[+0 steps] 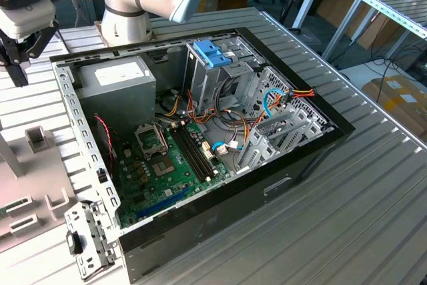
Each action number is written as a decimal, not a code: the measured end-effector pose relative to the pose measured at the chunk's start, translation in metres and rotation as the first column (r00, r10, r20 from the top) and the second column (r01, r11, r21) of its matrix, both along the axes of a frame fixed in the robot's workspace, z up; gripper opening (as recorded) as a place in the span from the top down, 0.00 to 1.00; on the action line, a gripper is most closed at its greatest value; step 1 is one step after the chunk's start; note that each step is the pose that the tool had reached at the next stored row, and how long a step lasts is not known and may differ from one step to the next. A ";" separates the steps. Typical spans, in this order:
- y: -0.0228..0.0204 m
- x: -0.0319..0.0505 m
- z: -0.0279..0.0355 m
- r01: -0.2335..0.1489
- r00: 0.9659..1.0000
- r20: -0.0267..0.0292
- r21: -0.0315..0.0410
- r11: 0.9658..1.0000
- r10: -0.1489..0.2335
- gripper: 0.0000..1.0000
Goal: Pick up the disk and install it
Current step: 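Reach for the disk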
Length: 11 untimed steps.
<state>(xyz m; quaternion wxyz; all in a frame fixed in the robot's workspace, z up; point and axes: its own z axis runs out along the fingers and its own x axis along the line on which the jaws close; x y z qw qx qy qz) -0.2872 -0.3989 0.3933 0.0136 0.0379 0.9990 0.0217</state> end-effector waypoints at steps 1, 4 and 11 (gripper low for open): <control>0.0000 -0.0008 0.0000 0.000 1.000 0.000 0.000 1.000 0.000 0.89; 0.0000 -0.0049 0.0000 0.000 1.000 0.000 0.000 1.000 0.000 0.89; 0.0000 -0.0149 0.0000 0.000 1.000 0.000 0.000 1.000 0.000 0.89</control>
